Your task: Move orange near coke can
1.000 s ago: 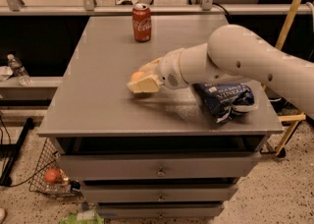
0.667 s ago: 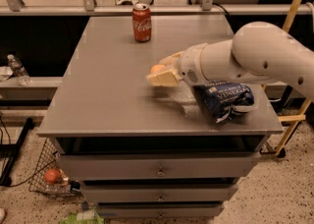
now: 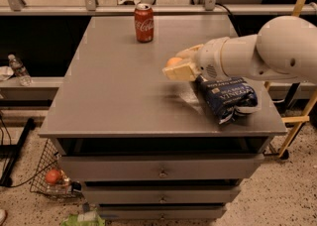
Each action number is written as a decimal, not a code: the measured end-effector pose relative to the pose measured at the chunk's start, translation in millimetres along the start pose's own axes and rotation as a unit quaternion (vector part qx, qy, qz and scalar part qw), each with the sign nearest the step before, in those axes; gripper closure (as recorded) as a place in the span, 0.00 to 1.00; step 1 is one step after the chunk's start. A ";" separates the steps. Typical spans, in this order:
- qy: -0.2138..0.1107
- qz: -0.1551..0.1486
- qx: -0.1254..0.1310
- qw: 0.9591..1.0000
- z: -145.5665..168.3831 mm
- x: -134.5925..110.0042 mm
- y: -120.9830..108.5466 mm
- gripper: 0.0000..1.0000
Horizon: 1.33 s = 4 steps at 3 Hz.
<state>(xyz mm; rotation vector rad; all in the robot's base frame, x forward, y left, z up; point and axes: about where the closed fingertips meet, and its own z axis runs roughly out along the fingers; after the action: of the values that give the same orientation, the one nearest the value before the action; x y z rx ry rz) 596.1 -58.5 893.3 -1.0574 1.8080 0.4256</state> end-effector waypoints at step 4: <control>-0.057 0.063 0.119 0.989 45.9 -24.1 -105.2 1.00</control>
Offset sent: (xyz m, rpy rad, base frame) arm 0.0928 -0.0261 0.0200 0.1886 -0.1299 -0.2202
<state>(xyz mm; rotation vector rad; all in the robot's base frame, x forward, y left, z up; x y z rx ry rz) 711.1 -75.3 909.0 -0.7428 1.7781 0.3294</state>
